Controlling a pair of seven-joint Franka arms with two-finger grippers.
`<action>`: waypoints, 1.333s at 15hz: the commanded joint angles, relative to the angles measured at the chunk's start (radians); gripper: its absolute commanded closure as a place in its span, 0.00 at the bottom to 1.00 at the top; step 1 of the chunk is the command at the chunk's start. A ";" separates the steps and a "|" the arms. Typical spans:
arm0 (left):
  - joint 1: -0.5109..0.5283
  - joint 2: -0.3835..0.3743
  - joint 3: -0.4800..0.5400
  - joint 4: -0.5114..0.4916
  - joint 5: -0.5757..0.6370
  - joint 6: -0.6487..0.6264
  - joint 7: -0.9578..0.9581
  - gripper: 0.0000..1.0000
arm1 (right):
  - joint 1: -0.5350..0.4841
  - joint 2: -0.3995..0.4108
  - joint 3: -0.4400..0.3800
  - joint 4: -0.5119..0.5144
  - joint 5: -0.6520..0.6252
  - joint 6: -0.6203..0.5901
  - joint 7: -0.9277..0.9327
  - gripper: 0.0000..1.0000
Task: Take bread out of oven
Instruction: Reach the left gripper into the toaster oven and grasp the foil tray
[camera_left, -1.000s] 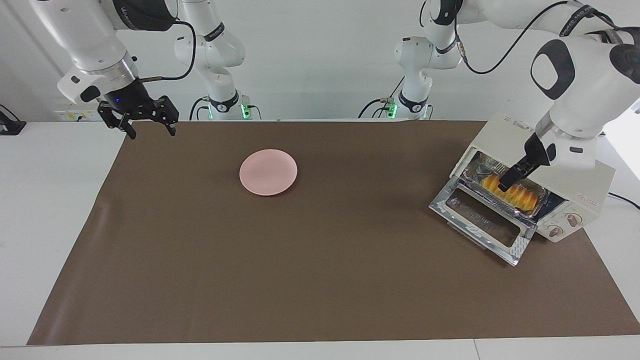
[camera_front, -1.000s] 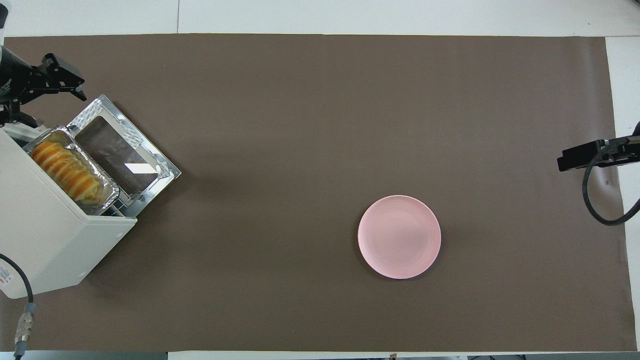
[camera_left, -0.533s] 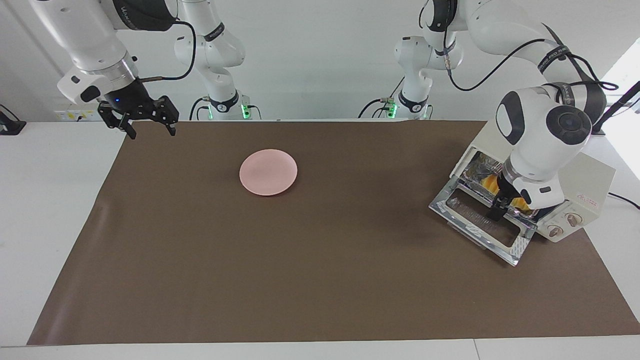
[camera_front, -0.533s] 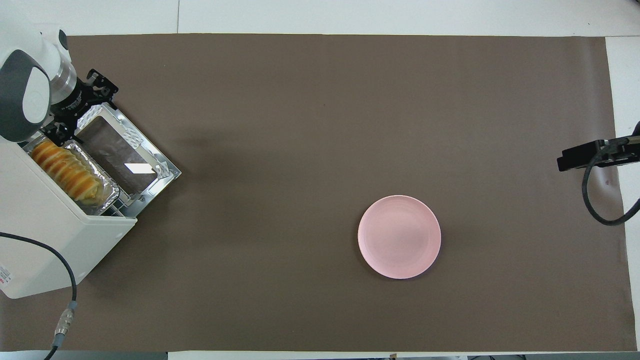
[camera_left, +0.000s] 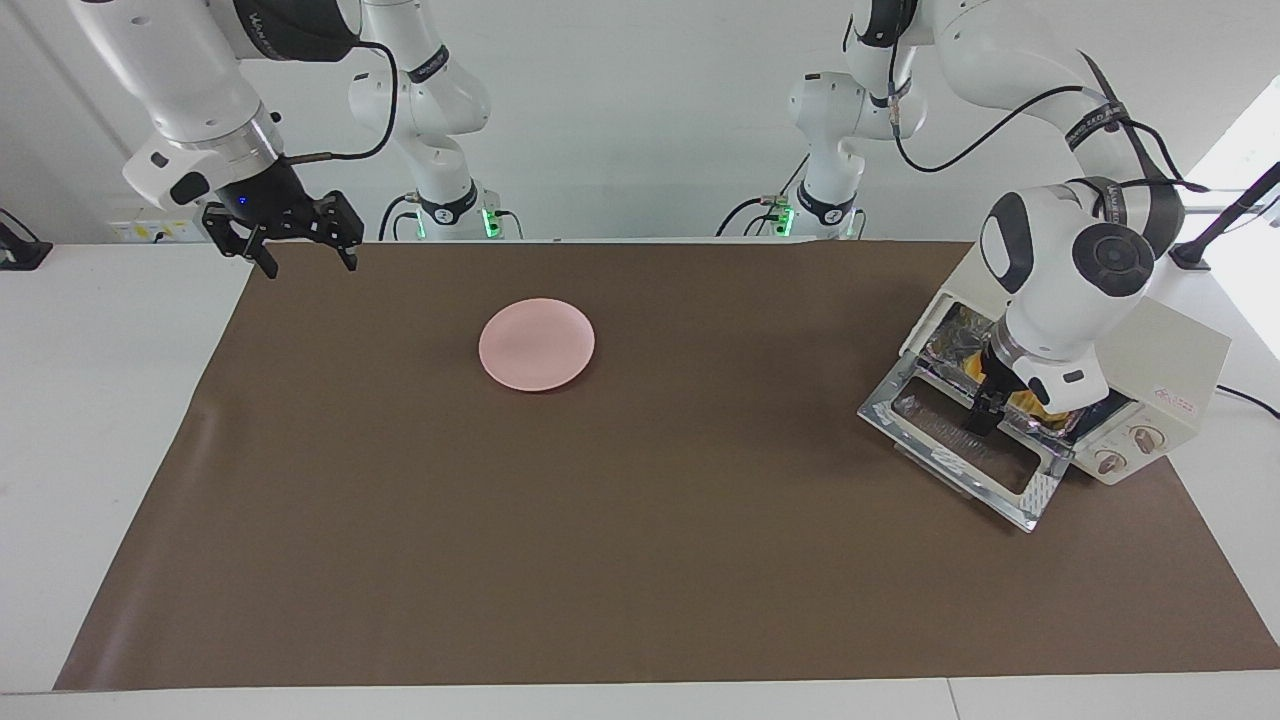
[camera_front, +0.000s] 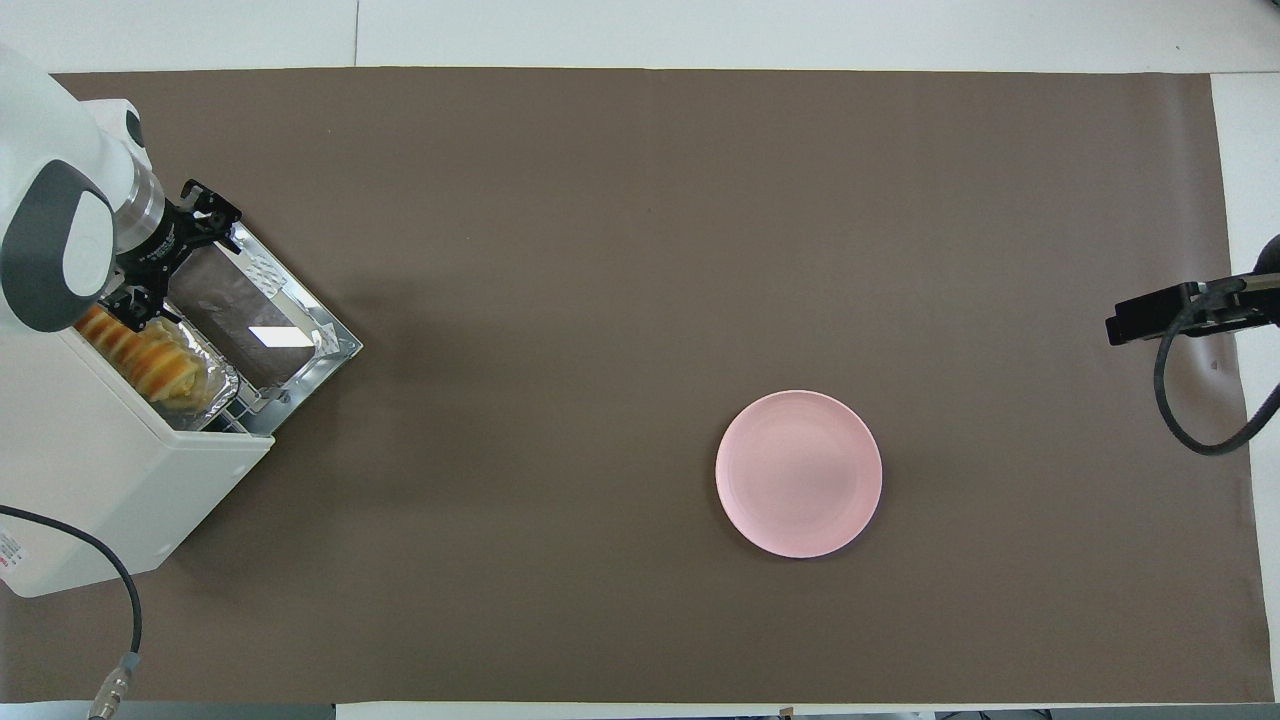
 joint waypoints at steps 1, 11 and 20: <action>-0.012 -0.078 0.005 -0.153 0.024 0.102 -0.030 0.00 | -0.011 -0.007 0.009 -0.001 -0.009 -0.019 -0.020 0.00; 0.001 -0.093 0.006 -0.249 0.024 0.217 -0.022 0.00 | -0.011 -0.007 0.009 -0.001 -0.009 -0.019 -0.020 0.00; 0.033 -0.116 0.006 -0.305 0.024 0.240 0.013 0.56 | -0.012 -0.007 0.009 -0.001 -0.009 -0.019 -0.020 0.00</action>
